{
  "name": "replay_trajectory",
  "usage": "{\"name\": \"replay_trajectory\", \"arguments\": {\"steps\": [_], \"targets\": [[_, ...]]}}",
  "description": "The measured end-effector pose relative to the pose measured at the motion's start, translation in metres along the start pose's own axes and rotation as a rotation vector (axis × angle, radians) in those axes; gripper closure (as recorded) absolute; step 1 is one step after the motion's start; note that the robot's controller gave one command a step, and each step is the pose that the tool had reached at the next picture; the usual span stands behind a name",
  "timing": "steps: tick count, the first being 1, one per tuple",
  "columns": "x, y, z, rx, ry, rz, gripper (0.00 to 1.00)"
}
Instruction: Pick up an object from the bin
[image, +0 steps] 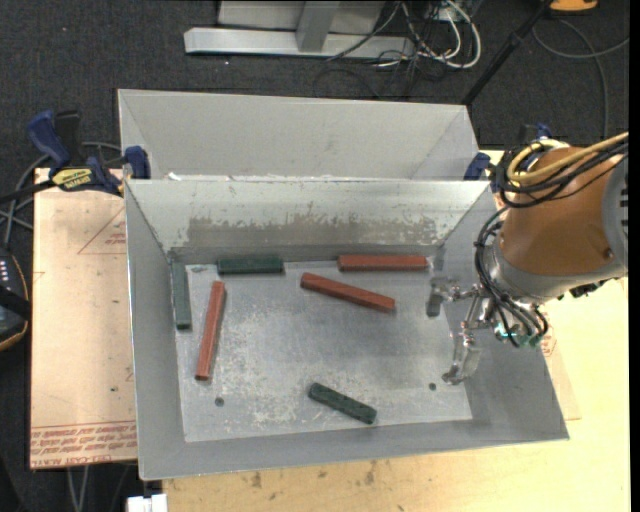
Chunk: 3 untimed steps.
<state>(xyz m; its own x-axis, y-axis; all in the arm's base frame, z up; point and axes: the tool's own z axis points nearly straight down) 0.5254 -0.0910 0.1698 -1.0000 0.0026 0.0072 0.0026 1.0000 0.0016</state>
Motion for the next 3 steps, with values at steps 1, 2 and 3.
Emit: {"name": "replay_trajectory", "arguments": {"steps": [1,2,3], "targets": [[0.005,0.046,-0.018,-0.002,-0.008,0.224,0.0],[-0.056,0.041,0.101,0.001,-0.015,0.162,0.0],[-0.114,0.07,0.098,0.001,-0.014,0.109,0.0]]}}
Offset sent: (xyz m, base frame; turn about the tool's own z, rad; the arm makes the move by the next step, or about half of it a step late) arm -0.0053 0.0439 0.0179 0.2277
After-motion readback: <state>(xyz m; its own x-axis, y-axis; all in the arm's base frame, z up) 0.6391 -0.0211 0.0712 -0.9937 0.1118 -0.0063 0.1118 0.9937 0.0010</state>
